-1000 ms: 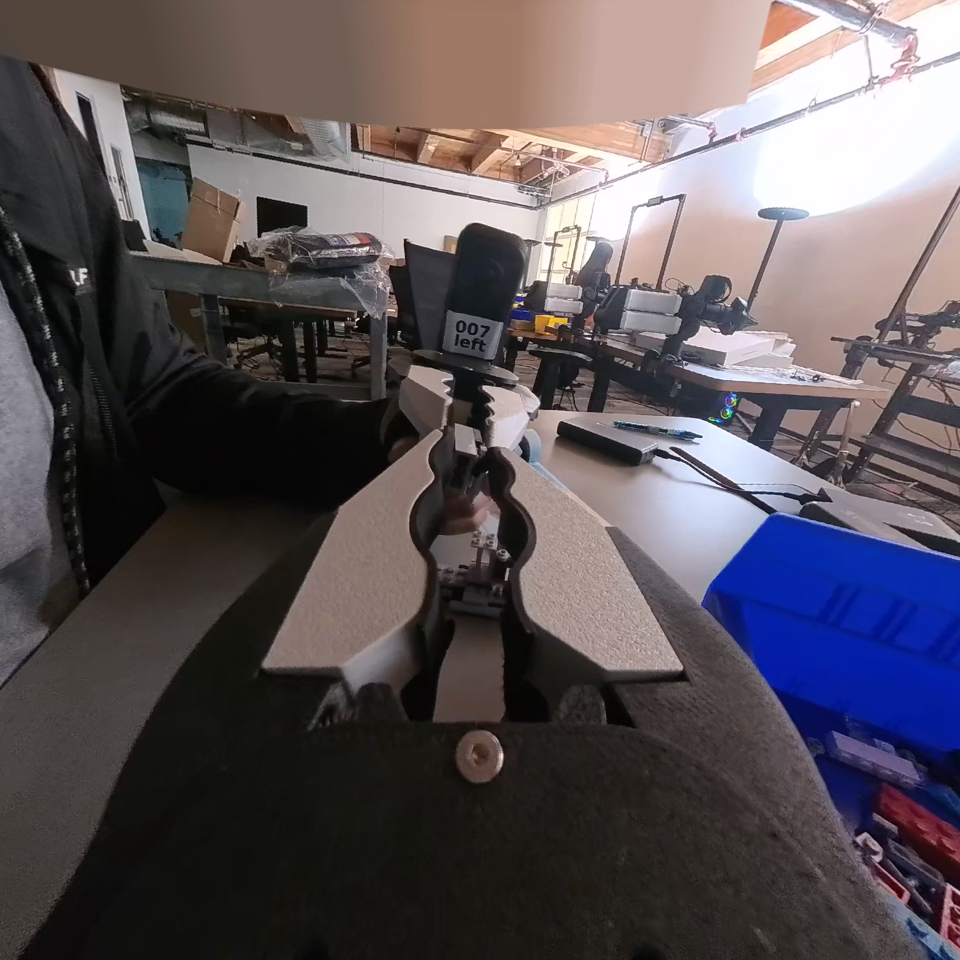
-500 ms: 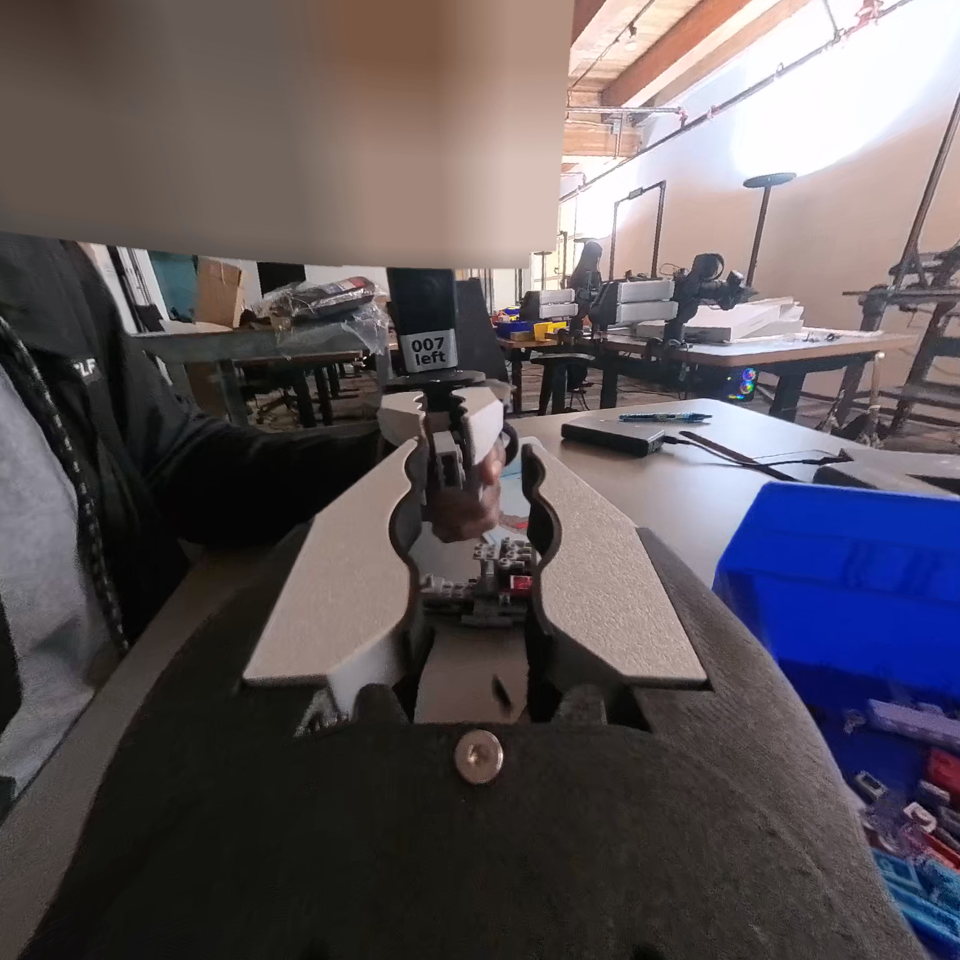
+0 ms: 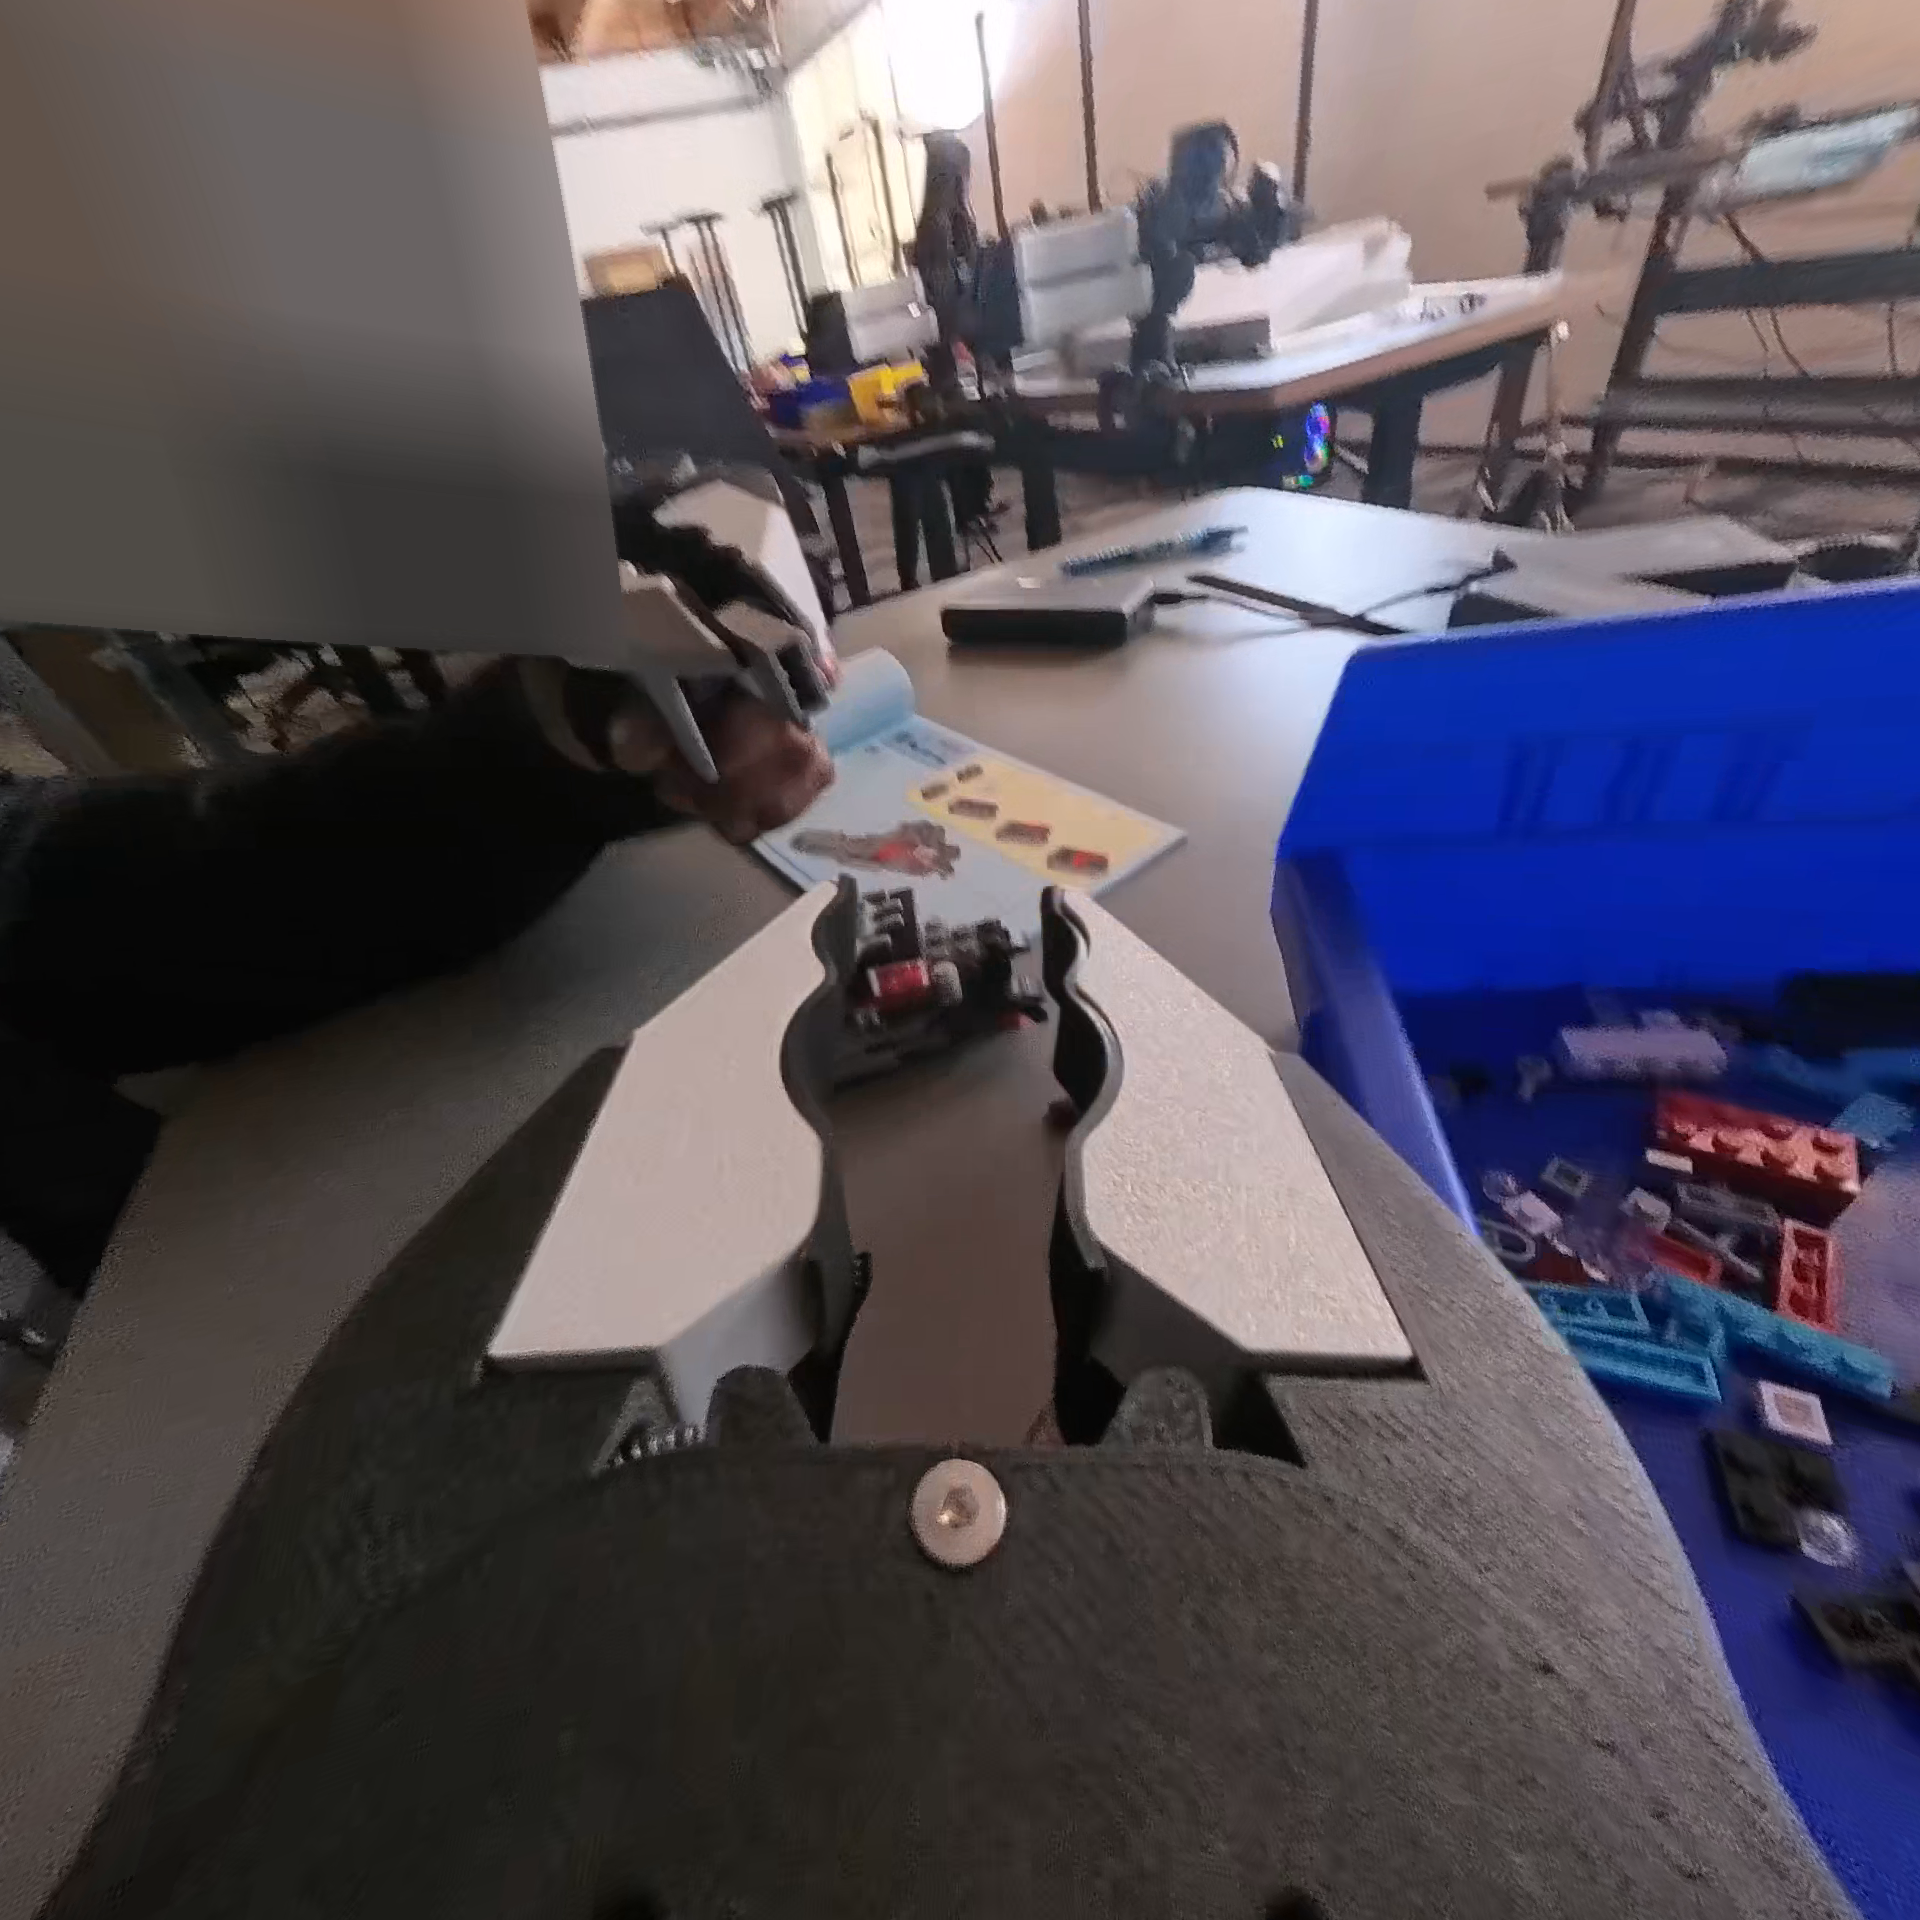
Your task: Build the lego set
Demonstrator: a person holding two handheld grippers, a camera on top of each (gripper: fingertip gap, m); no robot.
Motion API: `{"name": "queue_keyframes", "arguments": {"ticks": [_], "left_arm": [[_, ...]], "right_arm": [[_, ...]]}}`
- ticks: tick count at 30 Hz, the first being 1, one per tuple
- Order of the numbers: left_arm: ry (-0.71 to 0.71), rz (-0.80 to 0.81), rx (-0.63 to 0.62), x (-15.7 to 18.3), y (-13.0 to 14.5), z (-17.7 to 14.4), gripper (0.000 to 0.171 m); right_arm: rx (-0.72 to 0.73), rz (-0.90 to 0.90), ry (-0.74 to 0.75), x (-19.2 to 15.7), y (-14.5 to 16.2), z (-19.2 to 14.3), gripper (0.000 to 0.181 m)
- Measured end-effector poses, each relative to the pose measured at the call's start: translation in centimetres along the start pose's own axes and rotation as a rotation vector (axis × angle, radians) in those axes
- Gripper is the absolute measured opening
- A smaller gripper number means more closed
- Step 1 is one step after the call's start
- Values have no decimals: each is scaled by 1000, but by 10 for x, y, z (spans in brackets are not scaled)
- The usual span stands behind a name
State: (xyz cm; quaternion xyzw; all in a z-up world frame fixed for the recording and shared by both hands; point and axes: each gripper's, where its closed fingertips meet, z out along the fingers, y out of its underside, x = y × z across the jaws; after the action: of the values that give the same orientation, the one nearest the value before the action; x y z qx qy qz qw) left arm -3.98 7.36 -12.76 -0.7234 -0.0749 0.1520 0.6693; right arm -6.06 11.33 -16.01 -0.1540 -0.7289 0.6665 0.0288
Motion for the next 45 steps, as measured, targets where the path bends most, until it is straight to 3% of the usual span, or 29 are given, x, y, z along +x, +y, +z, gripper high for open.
{"name": "queue_keyframes", "arguments": {"ticks": [7, 18, 25, 28, 32, 37, 45], "left_arm": [[-27, 175, -81, 9, 15, 12, 14], [-14, 433, -64, 31, 11, 17, 14], [-25, 508, -68, 35, 12, 22, 15], [-53, 420, -57, 27, 10, 22, 22], [34, 66, -12, 24, 5, 21, 45], [180, -262, 23, 29, -1, 20, 37], [227, -357, -5, 33, 7, 23, 26]], "right_arm": [[28, 112, -165, -24, -4, 5, 36], [47, 384, -361, -46, -14, 3, 39], [54, 480, -419, -48, -13, 1, 16], [81, 425, -390, -43, -15, 0, 16], [106, 297, -341, -37, -17, -2, 17], [111, 146, -311, -41, -16, -2, 17], [125, 81, -295, -42, -16, -1, 17]]}}
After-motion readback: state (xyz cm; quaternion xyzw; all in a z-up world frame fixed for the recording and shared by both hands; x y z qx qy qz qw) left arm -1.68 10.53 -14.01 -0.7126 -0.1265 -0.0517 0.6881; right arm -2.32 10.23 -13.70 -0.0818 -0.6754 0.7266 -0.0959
